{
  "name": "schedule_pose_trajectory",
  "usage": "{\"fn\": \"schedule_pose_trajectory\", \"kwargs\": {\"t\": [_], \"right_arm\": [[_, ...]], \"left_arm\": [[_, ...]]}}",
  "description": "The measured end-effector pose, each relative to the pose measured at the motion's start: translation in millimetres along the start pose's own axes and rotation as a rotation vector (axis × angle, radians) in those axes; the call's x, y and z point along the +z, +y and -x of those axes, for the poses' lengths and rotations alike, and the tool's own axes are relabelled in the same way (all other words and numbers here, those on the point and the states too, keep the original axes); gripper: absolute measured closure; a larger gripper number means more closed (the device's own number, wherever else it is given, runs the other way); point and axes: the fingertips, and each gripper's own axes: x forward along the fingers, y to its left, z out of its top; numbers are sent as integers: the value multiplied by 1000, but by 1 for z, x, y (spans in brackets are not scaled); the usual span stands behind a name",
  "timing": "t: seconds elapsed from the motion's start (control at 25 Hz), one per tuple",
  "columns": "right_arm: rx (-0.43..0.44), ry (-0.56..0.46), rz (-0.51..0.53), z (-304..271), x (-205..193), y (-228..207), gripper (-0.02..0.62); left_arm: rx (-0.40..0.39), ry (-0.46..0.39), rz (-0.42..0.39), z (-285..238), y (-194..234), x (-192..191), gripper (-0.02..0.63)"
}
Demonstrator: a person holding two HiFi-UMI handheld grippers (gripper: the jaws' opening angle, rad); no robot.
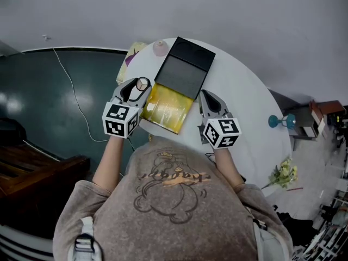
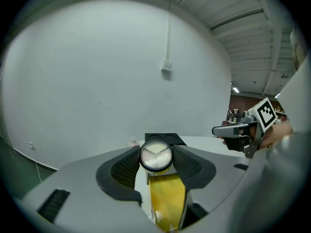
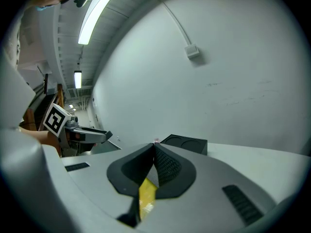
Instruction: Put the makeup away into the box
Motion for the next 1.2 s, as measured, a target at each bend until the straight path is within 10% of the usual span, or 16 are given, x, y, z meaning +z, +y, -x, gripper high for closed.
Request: {"fn": "schedule_pose_trajectory", "kwargs": {"t": [1.2], "right_arm": [[-113, -5, -56, 36, -12, -24, 592]], "left_arm": [[-344, 173, -169, -71, -102, -52, 374]]}}
